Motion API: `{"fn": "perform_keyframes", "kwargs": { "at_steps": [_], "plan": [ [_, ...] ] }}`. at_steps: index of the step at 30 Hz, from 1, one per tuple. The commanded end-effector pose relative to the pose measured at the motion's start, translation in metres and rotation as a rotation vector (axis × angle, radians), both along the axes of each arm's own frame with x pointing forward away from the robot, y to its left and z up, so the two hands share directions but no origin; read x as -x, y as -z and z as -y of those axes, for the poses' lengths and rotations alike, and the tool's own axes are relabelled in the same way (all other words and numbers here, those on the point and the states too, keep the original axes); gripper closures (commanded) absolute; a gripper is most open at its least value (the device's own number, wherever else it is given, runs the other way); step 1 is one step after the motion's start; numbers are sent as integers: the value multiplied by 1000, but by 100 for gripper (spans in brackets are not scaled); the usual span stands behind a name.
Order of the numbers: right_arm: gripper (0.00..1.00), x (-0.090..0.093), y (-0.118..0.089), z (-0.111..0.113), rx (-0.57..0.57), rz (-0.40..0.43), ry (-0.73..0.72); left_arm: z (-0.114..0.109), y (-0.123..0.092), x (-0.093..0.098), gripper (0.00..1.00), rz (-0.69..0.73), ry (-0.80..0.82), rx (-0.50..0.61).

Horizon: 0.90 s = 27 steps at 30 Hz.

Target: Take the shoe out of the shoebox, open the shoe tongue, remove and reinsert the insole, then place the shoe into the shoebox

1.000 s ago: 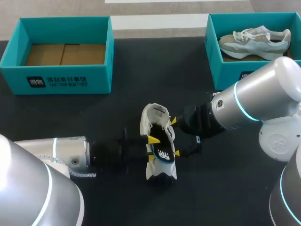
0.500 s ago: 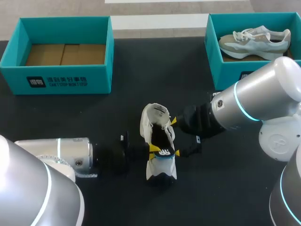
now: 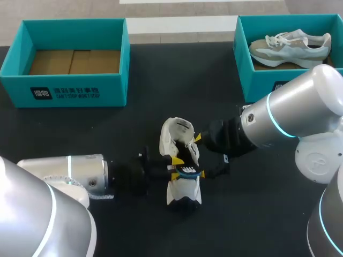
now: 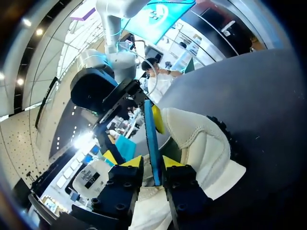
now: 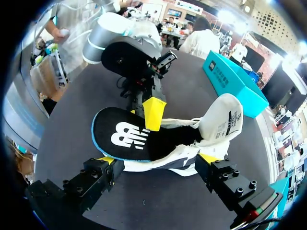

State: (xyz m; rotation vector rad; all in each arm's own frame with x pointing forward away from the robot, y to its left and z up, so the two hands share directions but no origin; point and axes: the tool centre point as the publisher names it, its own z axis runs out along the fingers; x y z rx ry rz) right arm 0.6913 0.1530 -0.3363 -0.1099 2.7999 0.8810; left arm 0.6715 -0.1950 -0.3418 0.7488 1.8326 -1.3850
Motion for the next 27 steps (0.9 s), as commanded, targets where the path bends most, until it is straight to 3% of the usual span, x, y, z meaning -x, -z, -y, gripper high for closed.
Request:
{"fn": "perform_keyframes", "kwargs": {
  "at_steps": [1,9,10,11,22,27],
  "plan": [
    [0,1,1,0,0,3,3,-12,-10,14,67,18,-13,22],
    [0,1,1,0,0,3,3,2,-11,15,80,17,21,32],
    [0,1,1,0,0,3,3,3,-10,14,85,11,25,31],
    [0,1,1,0,0,3,3,5,-8,13,100,7,30,27],
    [0,1,1,0,0,3,3,-5,8,-3,100,-27,30,-19],
    [0,1,1,0,0,3,3,-7,8,4,100,-38,39,-23]
  ]
}}
